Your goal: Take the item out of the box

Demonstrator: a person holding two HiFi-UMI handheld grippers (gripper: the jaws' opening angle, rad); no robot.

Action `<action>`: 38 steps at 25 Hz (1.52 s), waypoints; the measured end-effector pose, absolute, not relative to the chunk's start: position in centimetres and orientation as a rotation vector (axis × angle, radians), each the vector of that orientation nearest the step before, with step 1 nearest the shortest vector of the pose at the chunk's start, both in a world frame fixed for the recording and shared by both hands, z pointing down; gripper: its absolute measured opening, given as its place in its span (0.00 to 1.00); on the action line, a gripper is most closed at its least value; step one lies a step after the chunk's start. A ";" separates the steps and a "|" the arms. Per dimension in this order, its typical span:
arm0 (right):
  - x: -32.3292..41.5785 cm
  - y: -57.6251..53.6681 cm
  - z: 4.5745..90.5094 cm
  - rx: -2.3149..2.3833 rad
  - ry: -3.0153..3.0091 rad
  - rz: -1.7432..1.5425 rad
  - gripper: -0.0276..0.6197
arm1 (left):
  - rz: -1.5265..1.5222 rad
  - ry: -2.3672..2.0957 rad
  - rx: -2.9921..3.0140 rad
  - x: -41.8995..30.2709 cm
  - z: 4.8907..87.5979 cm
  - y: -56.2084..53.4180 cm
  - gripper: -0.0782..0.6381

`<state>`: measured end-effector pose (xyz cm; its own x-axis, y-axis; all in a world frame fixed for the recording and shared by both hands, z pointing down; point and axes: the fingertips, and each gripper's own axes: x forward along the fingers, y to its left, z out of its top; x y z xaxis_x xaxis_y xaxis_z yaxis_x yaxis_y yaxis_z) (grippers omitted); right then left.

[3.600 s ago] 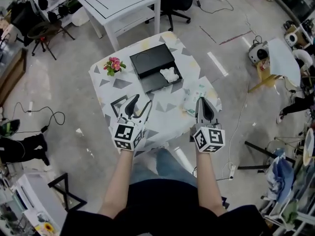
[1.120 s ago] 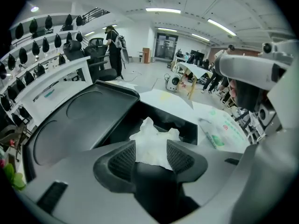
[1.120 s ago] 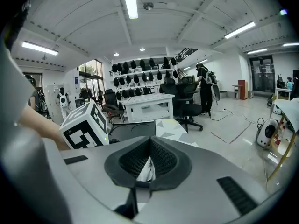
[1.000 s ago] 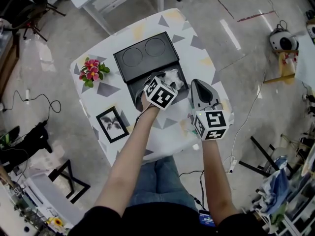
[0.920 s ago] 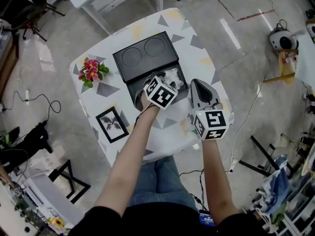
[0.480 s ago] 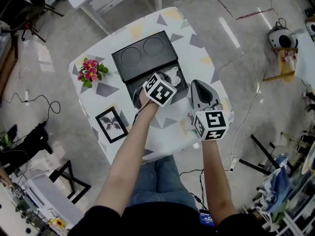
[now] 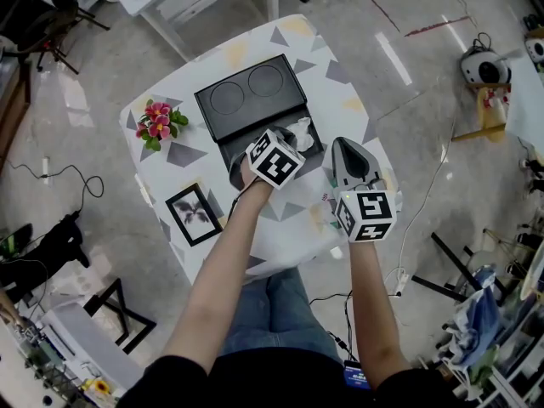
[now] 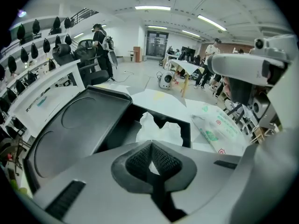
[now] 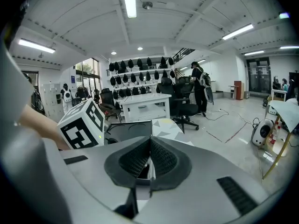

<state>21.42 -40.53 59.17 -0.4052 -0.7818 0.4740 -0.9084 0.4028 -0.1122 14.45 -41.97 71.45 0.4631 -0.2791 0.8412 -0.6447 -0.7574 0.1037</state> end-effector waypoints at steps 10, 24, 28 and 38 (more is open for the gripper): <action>21.7 -39.5 56.4 1.511 -2.324 0.480 0.05 | 1.115 -0.875 2.358 13.0 65.4 -40.9 0.13; 19.6 -33.5 46.6 1.626 -2.459 0.325 0.05 | 0.628 -1.286 2.647 8.2 46.3 -36.7 0.13; 19.4 -31.7 43.7 1.674 -2.505 0.266 0.05 | 0.472 -1.412 2.737 6.9 41.2 -34.5 0.13; 19.6 -26.1 40.5 1.735 -2.568 0.185 0.05 | 0.206 -1.653 2.776 3.4 36.2 -27.7 0.14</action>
